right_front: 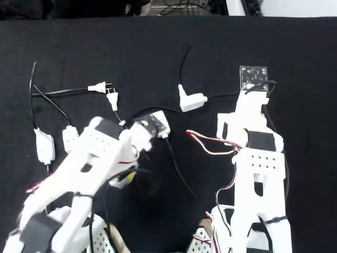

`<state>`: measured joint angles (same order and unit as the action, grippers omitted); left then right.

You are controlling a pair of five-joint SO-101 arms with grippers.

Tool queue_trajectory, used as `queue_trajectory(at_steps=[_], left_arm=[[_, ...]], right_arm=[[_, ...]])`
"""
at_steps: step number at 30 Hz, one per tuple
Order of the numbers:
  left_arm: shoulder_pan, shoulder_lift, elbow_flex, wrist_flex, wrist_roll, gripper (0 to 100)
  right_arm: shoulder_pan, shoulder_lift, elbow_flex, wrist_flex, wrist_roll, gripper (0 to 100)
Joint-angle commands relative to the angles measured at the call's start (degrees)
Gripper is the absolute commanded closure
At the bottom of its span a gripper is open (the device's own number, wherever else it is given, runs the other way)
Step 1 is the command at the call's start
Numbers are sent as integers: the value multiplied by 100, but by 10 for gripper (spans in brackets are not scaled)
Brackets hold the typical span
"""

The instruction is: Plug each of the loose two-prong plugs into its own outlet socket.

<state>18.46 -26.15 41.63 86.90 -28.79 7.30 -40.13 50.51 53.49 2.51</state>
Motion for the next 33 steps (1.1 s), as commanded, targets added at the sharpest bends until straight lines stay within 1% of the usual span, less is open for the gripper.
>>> queue_trajectory(at_steps=[1, 4, 6, 7, 10, 11, 13, 15, 17, 19, 21, 24, 26, 30, 33], left_arm=[[-479, -1002, 119, 237, -1319, 971], [-901, -1908, 752, 193, -2356, 971], [-1042, -2549, 1358, 114, -2840, 971], [-1068, -2866, 1701, -9, -2998, 971], [-1262, -3921, 2536, -756, -3077, 971], [-1446, -4281, 2580, -1029, -3112, 971], [-1938, -4941, 2211, -1354, -3305, 971], [-2316, -5468, 1587, -1389, -3543, 971], [-2492, -5732, 971, -1319, -3798, 971], [-2536, -5741, 444, -1108, -4053, 971], [-2545, -5644, -13, -1011, -4158, 971], [-2519, -5336, -743, -993, -4141, 971], [-2457, -5011, -1191, -985, -3991, 971], [-2053, -4114, -1719, -967, -3903, 970], [-1490, -3402, -1859, -475, -3912, 970]], right_arm=[[44, 13, -48, -114, -26, 939], [44, 13, -40, -114, -18, 939], [44, 13, -40, -114, -18, 939], [44, 13, -40, -114, -9, 939], [44, 13, -40, -114, 0, 939], [44, 13, -40, -114, 0, 939], [44, 13, -40, -114, 0, 939], [44, 13, -40, -114, 0, 939], [44, 13, -40, -114, 0, 939], [35, 13, -40, -114, 0, 939], [35, 13, -40, -123, 0, 939], [35, 13, -40, -123, 0, 939], [35, 13, -40, -123, -9, 939], [35, 13, -22, -185, -9, 939], [35, 13, 101, -396, 0, 939]])
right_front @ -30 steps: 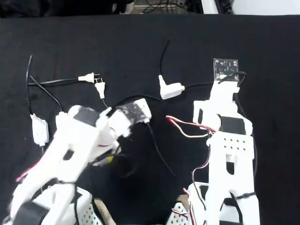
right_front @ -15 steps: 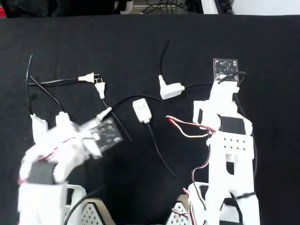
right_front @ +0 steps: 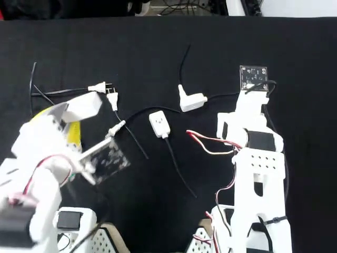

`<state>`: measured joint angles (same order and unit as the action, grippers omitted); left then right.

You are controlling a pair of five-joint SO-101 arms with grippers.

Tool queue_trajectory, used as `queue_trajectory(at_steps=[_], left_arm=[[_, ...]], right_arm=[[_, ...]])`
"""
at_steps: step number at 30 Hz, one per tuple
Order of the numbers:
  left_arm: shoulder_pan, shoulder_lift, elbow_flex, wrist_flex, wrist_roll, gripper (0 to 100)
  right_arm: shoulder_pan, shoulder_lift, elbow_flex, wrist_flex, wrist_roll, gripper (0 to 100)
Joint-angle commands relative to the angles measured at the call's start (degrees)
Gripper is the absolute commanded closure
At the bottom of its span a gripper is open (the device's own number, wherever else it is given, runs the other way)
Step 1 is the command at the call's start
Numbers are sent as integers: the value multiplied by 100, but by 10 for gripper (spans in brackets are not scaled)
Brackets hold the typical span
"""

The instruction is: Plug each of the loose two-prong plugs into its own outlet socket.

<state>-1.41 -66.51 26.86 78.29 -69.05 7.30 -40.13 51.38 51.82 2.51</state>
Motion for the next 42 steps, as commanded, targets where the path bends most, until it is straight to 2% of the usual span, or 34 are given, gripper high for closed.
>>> queue_trajectory(at_steps=[1, 6, 8, 10, 15, 18, 23, 27, 31, 35, 37, 42], left_arm=[[716, 835, -365, 615, 114, 970], [1587, 1327, -224, 2224, 580, 970], [1851, 1266, 330, 2163, 1002, 971], [1912, 1108, 1165, 1758, 1345, 971], [2193, 571, 4268, -677, 1635, 971], [2369, 255, 5631, -1591, 1635, 970], [1895, -149, 5552, -1371, 1600, 970], [1895, -202, 5516, -1213, 1609, 956], [1895, -246, 5323, -791, 1635, 794], [1895, -246, 5024, -738, 1600, 626], [1895, -246, 4901, -774, 1600, 591], [1754, -246, 4611, -870, 1626, 586]], right_arm=[[35, 13, 31, -273, 0, 939], [35, 13, 31, -273, 0, 939], [35, 13, 31, -273, 9, 939], [35, 13, 31, -273, 9, 939], [35, 13, 31, -273, 9, 939], [35, 13, 31, -273, 9, 939], [35, 13, 40, -273, 9, 939], [35, 22, 40, -273, 9, 939], [26, 22, 40, -273, 9, 939], [-88, 22, 40, -264, 18, 939], [-176, 22, 48, -237, 18, 939], [-185, 22, 48, -237, 18, 939]])
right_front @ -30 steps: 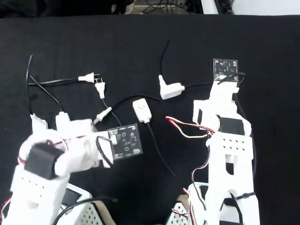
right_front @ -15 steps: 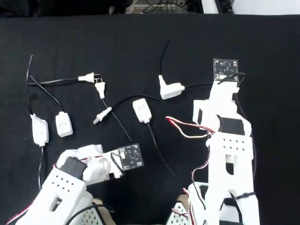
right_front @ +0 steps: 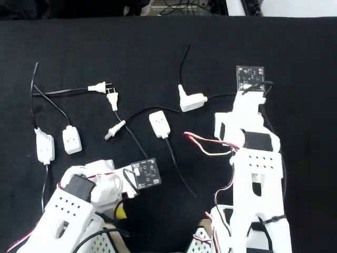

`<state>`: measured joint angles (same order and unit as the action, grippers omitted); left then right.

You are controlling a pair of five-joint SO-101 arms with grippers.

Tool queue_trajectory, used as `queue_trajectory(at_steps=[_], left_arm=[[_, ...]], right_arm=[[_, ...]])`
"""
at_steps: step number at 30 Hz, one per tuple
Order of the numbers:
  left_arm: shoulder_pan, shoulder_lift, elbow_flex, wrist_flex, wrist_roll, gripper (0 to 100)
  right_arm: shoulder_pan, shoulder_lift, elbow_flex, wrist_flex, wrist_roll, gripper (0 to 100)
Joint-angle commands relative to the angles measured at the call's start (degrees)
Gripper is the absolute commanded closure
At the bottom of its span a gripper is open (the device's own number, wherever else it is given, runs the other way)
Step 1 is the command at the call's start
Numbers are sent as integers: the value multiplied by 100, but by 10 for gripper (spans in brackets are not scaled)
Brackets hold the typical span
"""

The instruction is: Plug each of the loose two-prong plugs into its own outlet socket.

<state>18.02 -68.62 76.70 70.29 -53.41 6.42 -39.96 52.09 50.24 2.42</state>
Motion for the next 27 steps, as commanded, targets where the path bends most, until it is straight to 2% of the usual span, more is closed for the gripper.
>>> queue_trajectory(at_steps=[1, 3, 6, 9, 12, 15, 20, 23, 25, 27], left_arm=[[-303, -35, -338, -273, 62, 586], [-708, -35, -145, -923, 44, 586], [-1367, -26, 479, -2347, 53, 586], [-1745, -35, 1288, -3596, 70, 586], [-1921, -35, 1640, -4141, 79, 586], [-1956, -35, 1402, -3754, 334, 586], [-1930, -44, 136, -2084, 976, 586], [-1956, -44, -655, -1354, 1547, 586], [-2132, -44, -1077, -1011, 1925, 586], [-2422, -44, -1411, -791, 2286, 586]], right_arm=[[-97, 4, -22, -79, 26, 939], [-97, 4, -22, -79, 35, 939], [-97, 4, -22, -79, 35, 939], [-97, 4, -22, -88, 132, 939], [-97, 4, -22, -88, 141, 939], [-97, 4, -22, -88, 141, 939], [-97, 4, -22, -88, 149, 939], [-97, 4, -22, -79, 149, 939], [-123, 4, -40, -70, 158, 939], [-387, 4, -66, 0, 475, 939]])
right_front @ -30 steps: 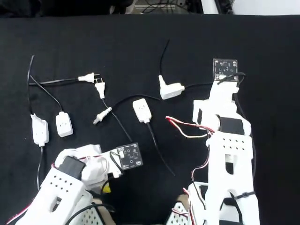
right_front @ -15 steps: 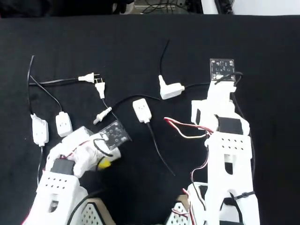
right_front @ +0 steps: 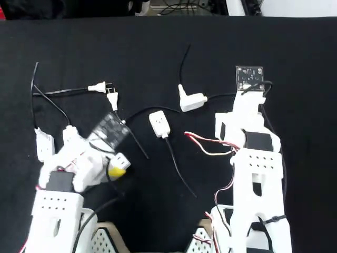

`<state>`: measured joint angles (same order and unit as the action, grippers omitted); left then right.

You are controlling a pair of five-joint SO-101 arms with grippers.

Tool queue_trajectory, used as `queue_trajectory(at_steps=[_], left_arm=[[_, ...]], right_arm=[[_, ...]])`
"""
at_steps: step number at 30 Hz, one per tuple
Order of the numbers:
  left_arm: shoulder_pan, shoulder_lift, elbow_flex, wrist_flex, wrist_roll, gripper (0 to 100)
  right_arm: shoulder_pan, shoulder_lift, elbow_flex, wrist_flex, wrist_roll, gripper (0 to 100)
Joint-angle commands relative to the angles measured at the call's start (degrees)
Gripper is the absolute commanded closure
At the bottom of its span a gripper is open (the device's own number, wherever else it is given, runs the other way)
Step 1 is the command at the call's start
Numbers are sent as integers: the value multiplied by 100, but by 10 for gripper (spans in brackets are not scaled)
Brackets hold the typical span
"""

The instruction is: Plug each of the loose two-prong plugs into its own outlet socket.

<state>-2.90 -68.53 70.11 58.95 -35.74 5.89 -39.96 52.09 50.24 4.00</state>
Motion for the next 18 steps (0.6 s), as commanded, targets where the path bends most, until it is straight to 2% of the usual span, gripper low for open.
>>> queue_trajectory(at_steps=[1, 5, 9, 14, 18], left_arm=[[-514, -53, -892, 440, 730, 586], [-1771, -53, -1235, 519, 1662, 586], [-2914, -53, -1059, 510, 2057, 586], [-3275, -53, -277, 290, 2040, 586], [-3284, -53, 453, -404, 2048, 586]], right_arm=[[-571, 13, -101, 132, 571, 939], [-1662, 303, -426, 651, 1108, 939], [-2690, 927, -699, 615, 1547, 934], [-3930, 1947, -1095, 97, 1556, 933], [-4105, 3187, -1780, -237, 1292, 881]])
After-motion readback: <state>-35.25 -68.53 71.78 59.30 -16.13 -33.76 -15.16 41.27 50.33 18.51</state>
